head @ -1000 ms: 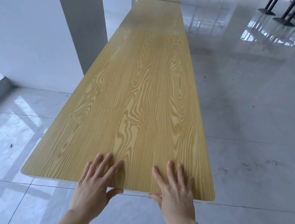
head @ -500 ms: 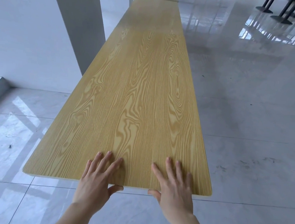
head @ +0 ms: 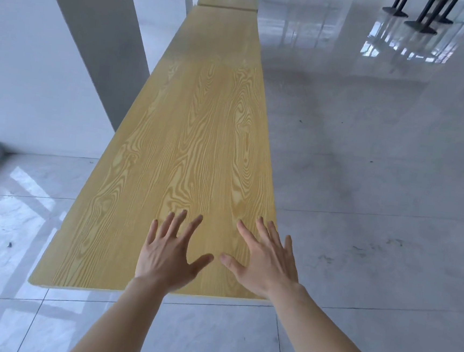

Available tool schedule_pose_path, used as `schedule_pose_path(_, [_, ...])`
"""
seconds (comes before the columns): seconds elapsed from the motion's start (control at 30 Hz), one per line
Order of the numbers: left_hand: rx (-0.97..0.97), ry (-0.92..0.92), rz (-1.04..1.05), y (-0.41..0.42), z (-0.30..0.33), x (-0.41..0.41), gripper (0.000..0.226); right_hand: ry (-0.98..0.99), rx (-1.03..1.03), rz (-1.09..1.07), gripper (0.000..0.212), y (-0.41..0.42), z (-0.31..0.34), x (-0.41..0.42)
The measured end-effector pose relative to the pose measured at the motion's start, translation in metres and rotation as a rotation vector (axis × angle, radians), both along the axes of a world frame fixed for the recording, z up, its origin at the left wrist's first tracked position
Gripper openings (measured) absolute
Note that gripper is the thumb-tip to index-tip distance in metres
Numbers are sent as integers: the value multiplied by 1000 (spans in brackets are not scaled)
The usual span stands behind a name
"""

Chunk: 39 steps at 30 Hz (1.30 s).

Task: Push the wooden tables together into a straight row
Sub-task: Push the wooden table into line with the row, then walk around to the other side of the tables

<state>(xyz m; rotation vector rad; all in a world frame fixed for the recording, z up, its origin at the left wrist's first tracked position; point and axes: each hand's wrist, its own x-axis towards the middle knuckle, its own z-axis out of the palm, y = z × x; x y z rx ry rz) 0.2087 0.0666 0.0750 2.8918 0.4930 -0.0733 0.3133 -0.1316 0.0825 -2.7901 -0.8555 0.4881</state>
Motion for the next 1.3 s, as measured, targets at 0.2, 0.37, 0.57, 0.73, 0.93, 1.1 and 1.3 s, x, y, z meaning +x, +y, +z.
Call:
schedule_pose_path(0.2, [17, -42, 9, -52, 56, 102, 95, -22, -3, 8, 102, -51, 55, 109])
schedule_pose_path(0.37, [16, -95, 61, -102, 105, 212, 95, -47, 4, 38, 107, -105, 102, 223])
schedule_pose_path(0.57, [36, -140, 75, -124, 152, 359, 96, -85, 57, 23, 105, -133, 149, 370])
schedule_pose_path(0.73, [64, -166, 81, -111, 159, 491, 98, -126, 41, 42, 105, -119, 157, 502])
schedule_pose_path(0.93, [77, -186, 111, -59, 164, 668, 100, -159, 20, 67, 105, -60, 173, 679])
schedule_pose_path(1.1, [97, -177, 122, -10, 186, 819, 101, -166, 41, 95, 103, -6, 194, 832])
schedule_pose_path(1.3, [101, -184, 103, 38, 197, 1015, 100, -194, 58, 88, 105, 36, 199, 1034])
